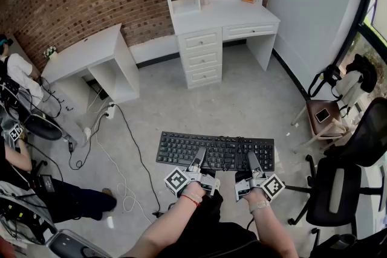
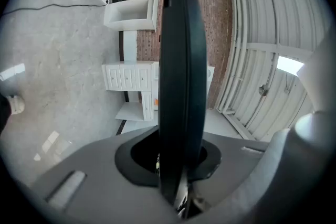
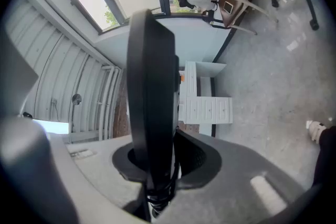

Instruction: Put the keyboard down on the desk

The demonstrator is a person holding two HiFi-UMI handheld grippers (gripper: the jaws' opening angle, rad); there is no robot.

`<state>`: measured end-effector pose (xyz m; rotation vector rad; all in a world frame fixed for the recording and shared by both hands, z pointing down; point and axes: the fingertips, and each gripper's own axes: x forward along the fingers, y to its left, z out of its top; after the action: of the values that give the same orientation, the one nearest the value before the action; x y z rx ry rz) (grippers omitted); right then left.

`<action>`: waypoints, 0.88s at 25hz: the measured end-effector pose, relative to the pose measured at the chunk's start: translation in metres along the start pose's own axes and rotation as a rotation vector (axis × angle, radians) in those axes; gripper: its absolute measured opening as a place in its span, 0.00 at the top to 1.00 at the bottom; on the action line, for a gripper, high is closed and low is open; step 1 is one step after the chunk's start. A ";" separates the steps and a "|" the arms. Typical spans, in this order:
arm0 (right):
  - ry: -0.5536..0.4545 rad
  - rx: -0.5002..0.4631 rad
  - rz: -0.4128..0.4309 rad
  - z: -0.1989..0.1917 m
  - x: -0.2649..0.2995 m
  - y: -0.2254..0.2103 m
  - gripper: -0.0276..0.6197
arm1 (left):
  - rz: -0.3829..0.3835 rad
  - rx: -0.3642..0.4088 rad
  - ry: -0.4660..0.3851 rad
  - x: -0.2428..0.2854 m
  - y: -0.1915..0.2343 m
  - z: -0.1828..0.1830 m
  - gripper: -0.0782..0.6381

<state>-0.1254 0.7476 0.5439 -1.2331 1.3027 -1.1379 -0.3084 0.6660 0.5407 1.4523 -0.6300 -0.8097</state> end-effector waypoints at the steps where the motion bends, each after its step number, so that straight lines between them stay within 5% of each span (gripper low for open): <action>1: 0.001 -0.005 -0.001 0.004 0.012 0.000 0.83 | 0.000 -0.005 0.001 0.012 0.000 0.004 0.81; 22: 0.055 -0.069 0.020 0.051 0.237 -0.017 0.83 | -0.023 -0.019 0.002 0.214 0.020 0.103 0.81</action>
<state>-0.0756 0.5092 0.5450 -1.2437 1.4025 -1.1275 -0.2597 0.4325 0.5435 1.4449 -0.6042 -0.8299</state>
